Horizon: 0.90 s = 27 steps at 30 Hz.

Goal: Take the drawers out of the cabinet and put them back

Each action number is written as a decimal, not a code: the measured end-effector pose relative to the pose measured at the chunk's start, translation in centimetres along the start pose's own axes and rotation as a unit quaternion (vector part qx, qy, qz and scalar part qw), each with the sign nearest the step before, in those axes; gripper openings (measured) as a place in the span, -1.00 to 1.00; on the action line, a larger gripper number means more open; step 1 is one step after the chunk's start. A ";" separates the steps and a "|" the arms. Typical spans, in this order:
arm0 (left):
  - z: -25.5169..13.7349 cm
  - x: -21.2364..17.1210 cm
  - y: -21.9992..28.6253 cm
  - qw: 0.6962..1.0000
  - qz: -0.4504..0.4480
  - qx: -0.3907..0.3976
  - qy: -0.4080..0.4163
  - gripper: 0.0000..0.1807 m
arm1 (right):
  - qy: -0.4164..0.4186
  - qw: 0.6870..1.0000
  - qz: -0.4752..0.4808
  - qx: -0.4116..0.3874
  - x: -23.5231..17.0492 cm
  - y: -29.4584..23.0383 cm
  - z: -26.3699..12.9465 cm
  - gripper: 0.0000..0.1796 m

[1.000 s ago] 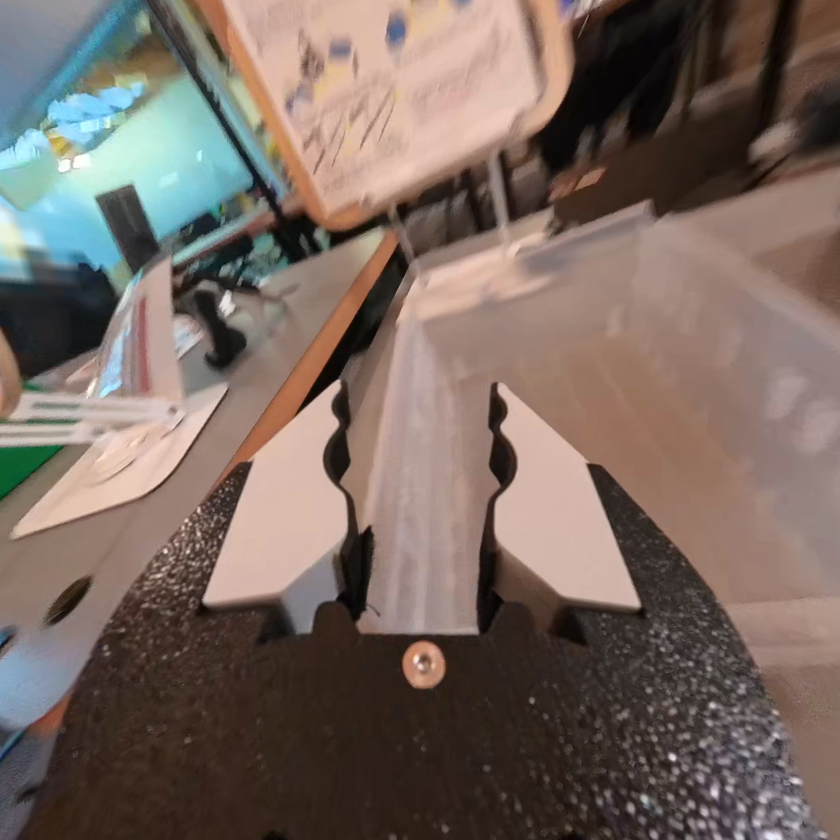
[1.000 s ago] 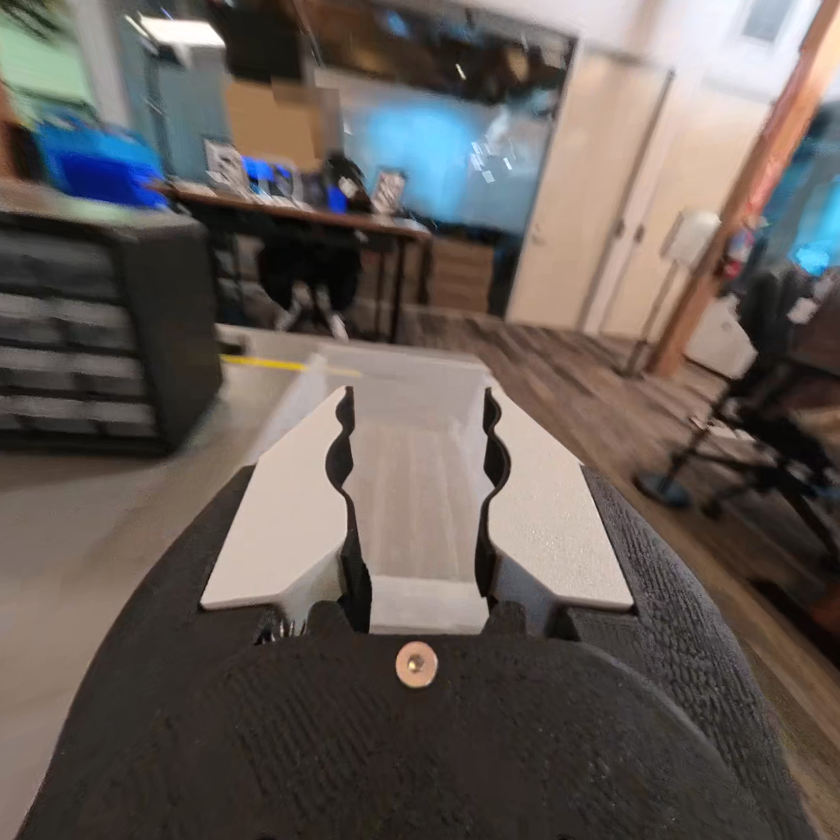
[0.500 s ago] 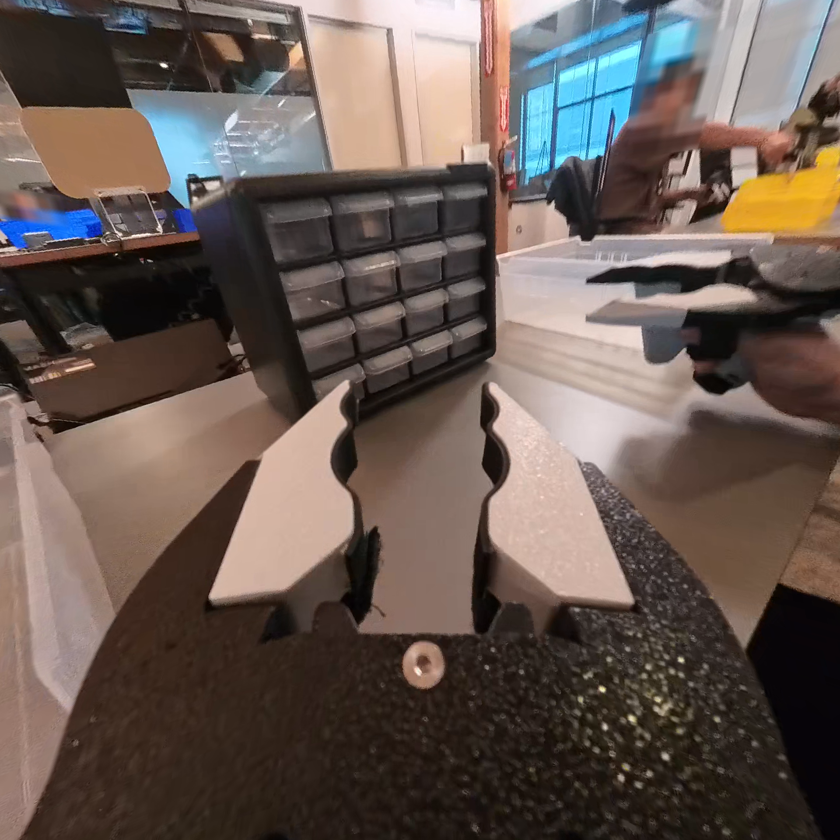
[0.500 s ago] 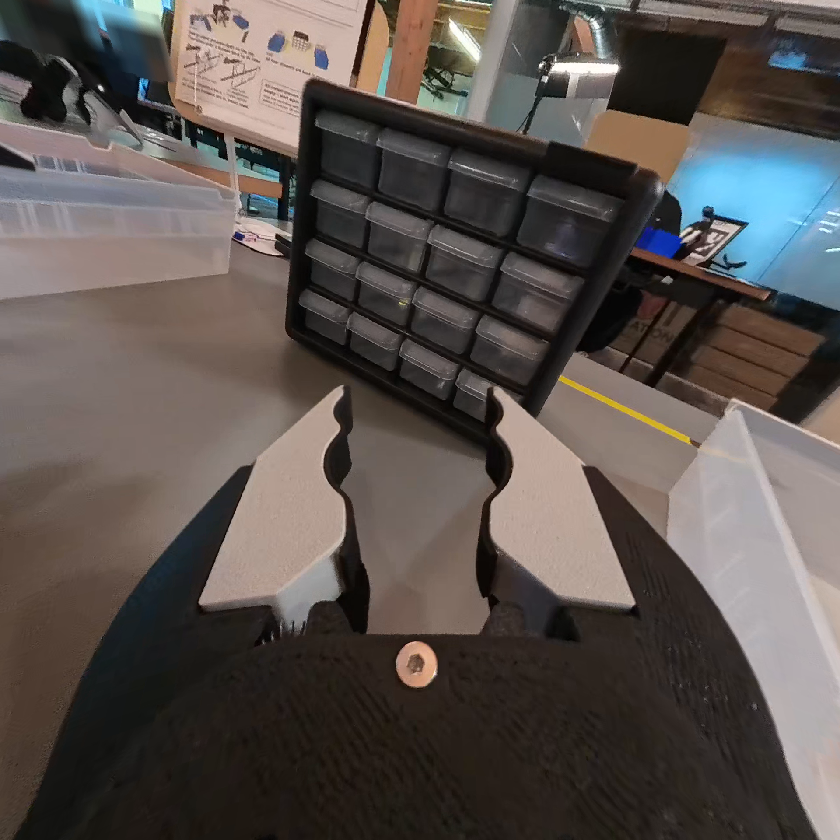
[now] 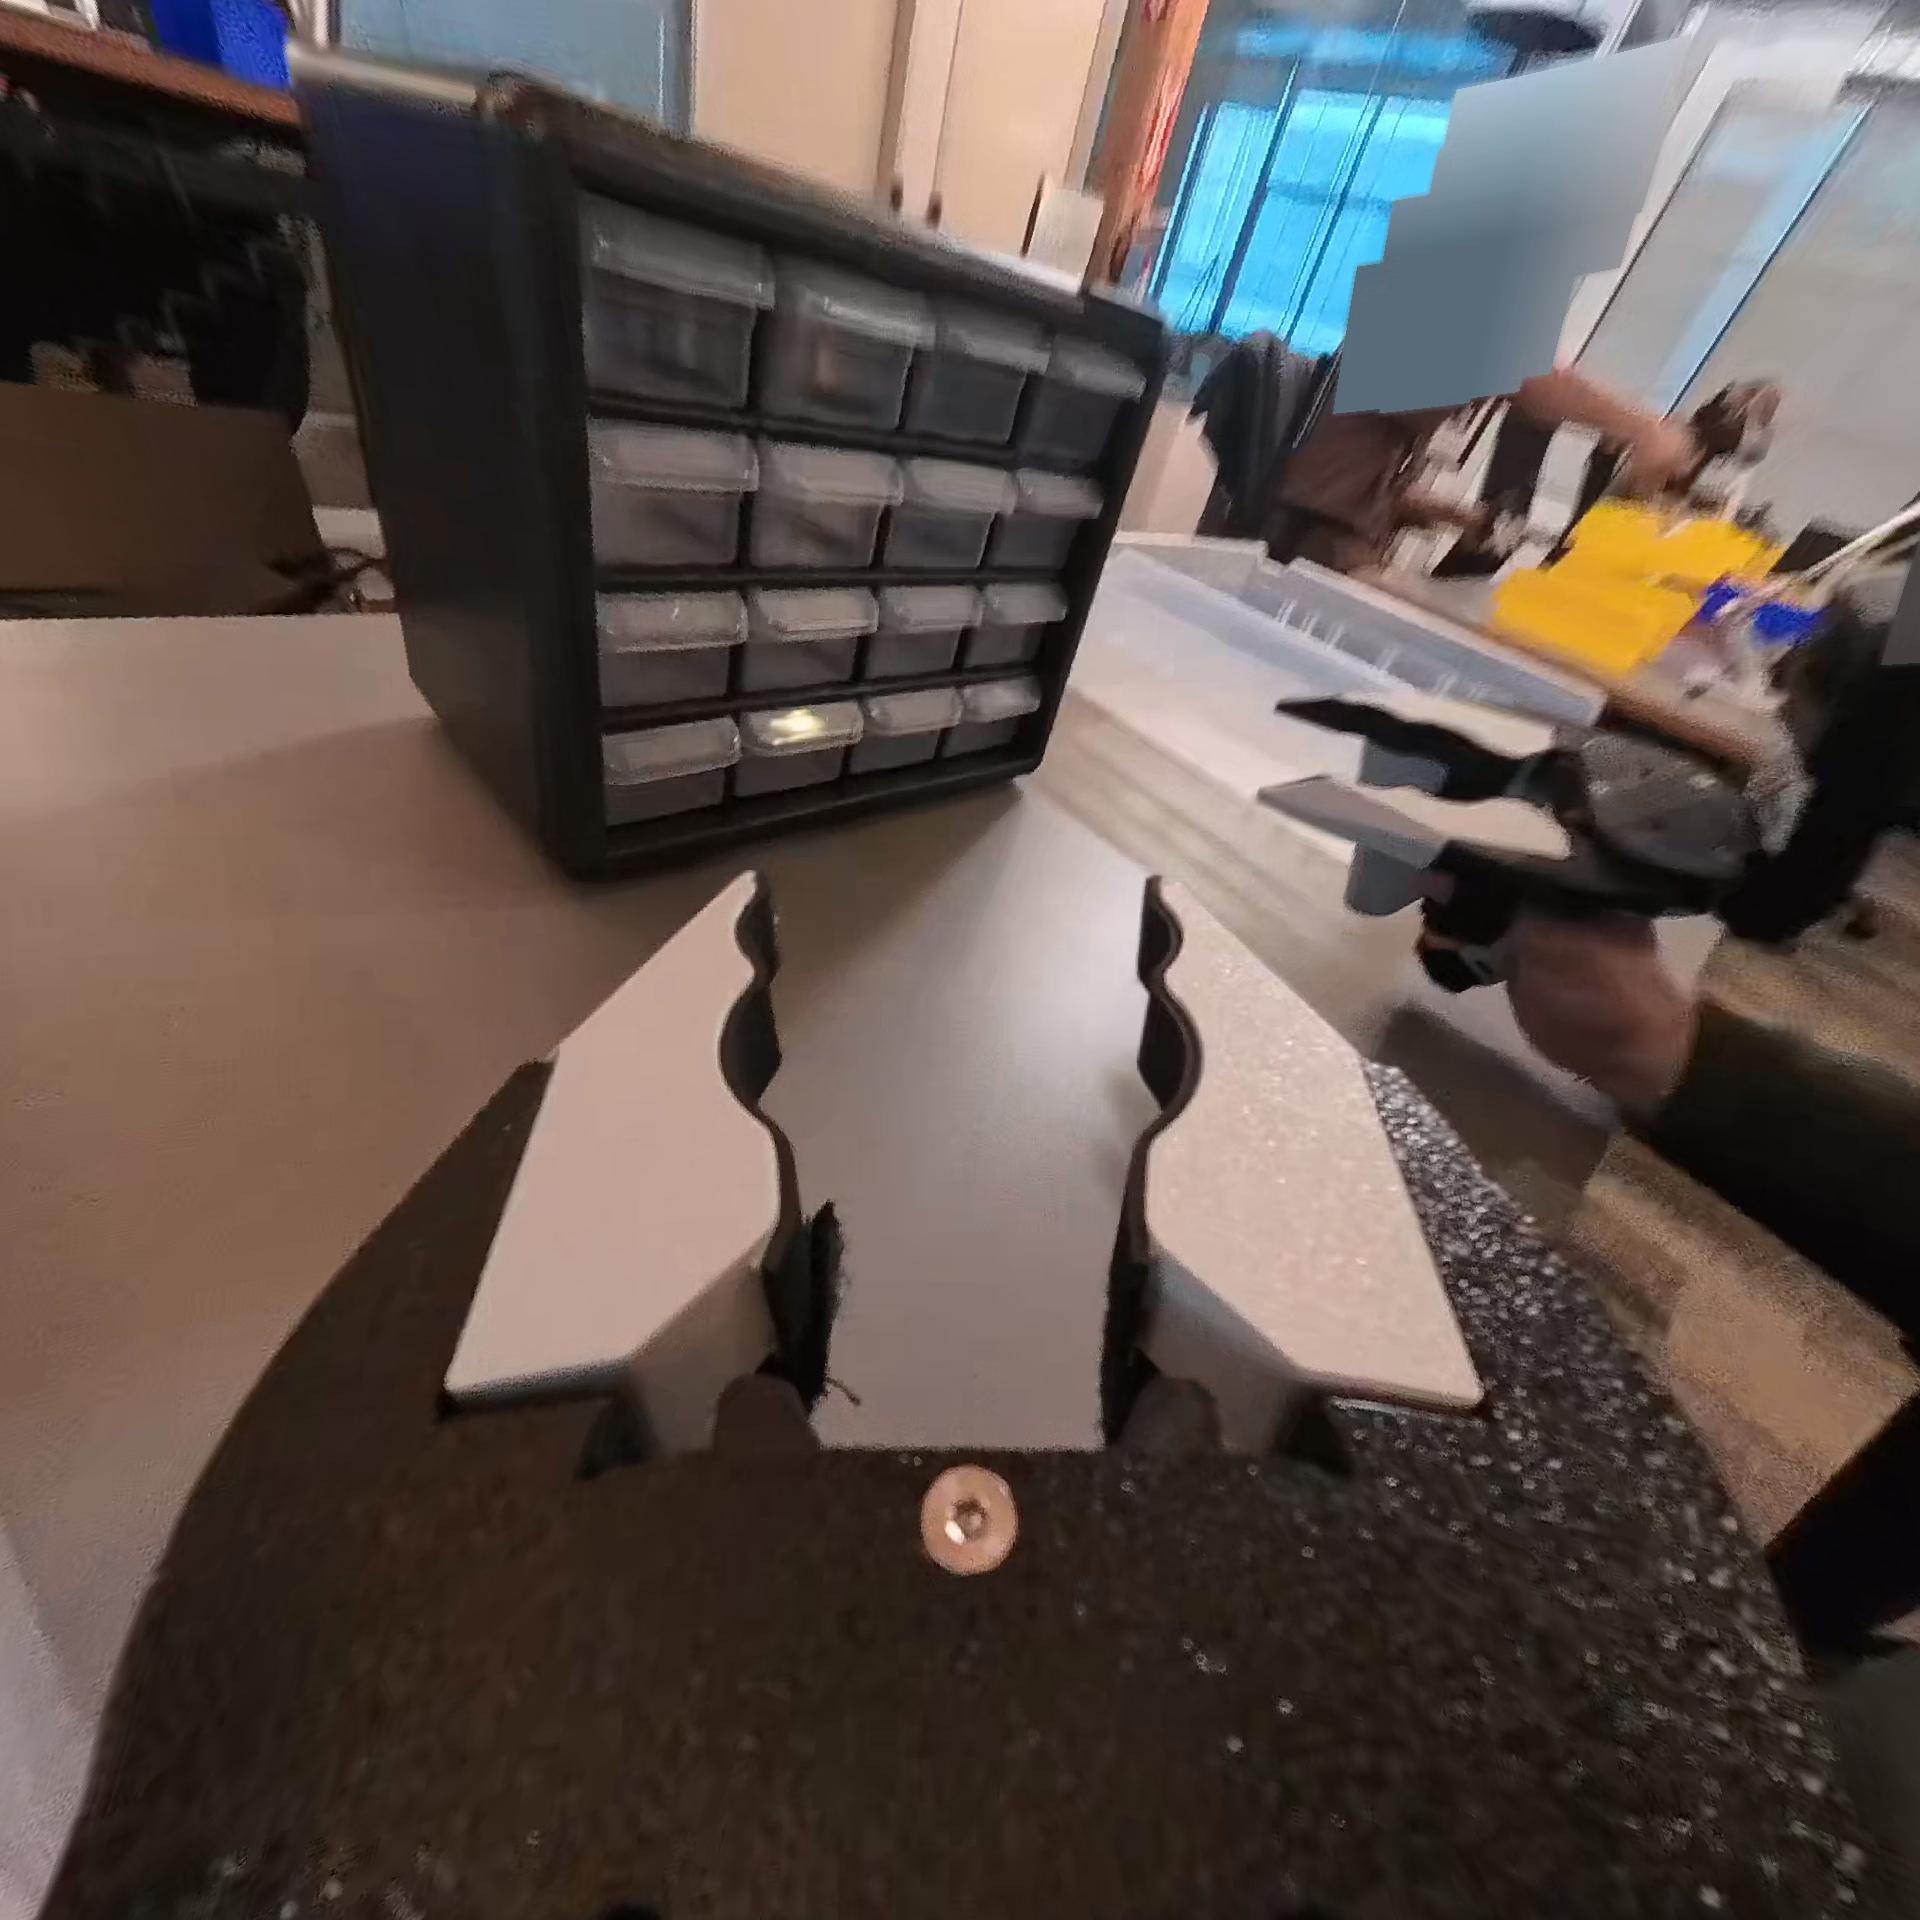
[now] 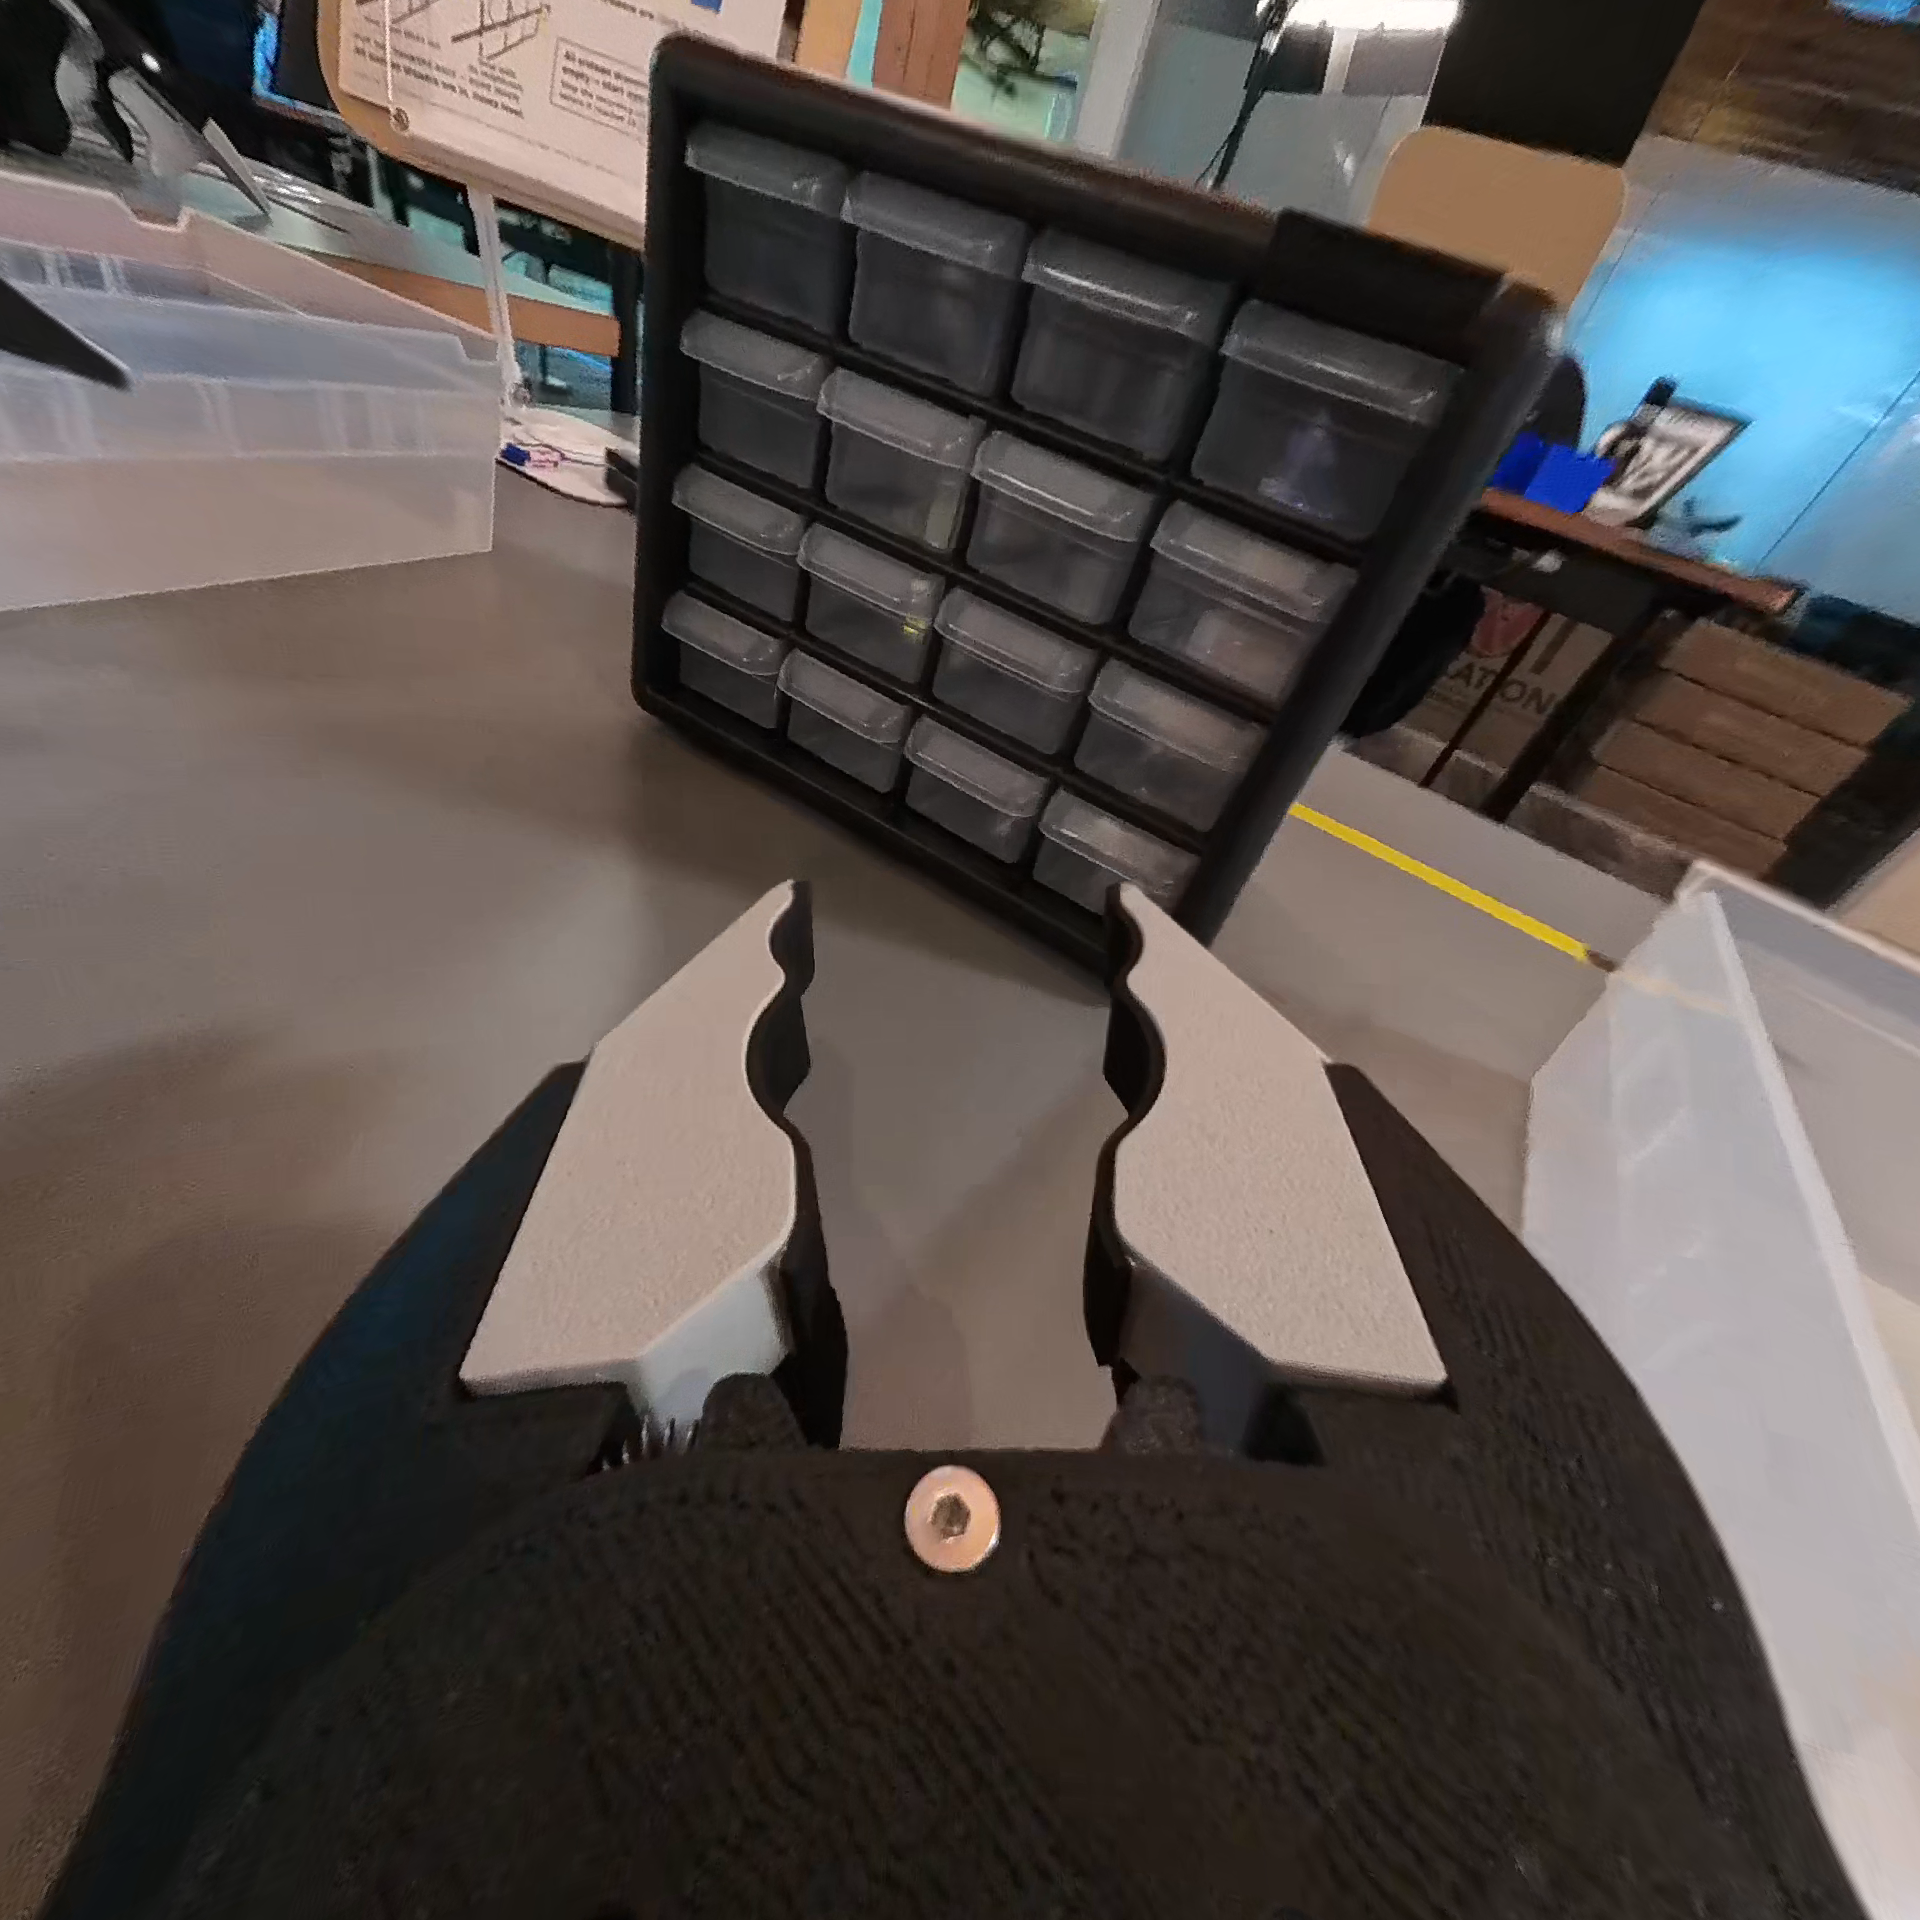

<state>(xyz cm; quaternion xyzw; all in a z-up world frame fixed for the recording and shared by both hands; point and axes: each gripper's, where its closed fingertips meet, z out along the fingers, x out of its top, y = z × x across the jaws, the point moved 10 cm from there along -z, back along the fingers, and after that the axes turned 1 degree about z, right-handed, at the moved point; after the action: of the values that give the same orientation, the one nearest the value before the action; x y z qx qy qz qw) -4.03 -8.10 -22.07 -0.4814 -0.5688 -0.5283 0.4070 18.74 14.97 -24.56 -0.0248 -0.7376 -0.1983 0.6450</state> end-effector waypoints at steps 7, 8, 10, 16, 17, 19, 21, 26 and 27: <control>3.8 5.6 0.9 0.972 0.108 0.004 -0.210 -0.11 | -0.036 0.991 0.097 0.086 5.9 -1.1 3.0 -0.35; 4.2 6.3 0.8 0.965 0.125 0.014 -0.228 -0.09 | -0.045 0.989 0.096 0.101 7.0 -1.1 3.8 -0.34; 4.7 7.6 0.5 0.950 0.158 0.031 -0.266 -0.10 | -0.068 0.985 0.078 0.136 9.4 -1.5 5.6 -0.34; 4.5 8.9 0.4 0.912 0.240 0.093 -0.320 -0.04 | -0.113 0.973 0.016 0.202 14.3 -2.7 10.0 -0.41; 4.4 8.8 0.5 0.911 0.240 0.092 -0.324 -0.02 | -0.113 0.969 0.021 0.220 14.8 -3.0 10.7 -0.46; 4.2 8.8 0.9 0.904 0.248 0.085 -0.337 0.01 | -0.106 0.966 0.020 0.236 14.9 -3.6 11.8 -0.49; 3.6 8.9 1.4 0.899 0.267 0.086 -0.336 0.00 | -0.109 0.966 0.006 0.232 14.0 -4.1 12.7 -0.50; 2.2 9.1 1.2 0.891 0.273 0.102 -0.348 0.01 | -0.084 0.975 -0.071 0.191 10.4 -5.0 14.9 -0.54; 2.1 9.1 0.9 0.891 0.268 0.106 -0.350 0.02 | -0.065 0.978 -0.089 0.176 9.7 -5.3 15.3 -0.55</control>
<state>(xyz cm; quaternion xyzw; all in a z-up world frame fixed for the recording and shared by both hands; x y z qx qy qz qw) -4.94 -4.98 -13.23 -0.7234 -0.5765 -0.1330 0.3558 1.21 12.93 -17.95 0.1421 -0.8008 -0.1198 0.5693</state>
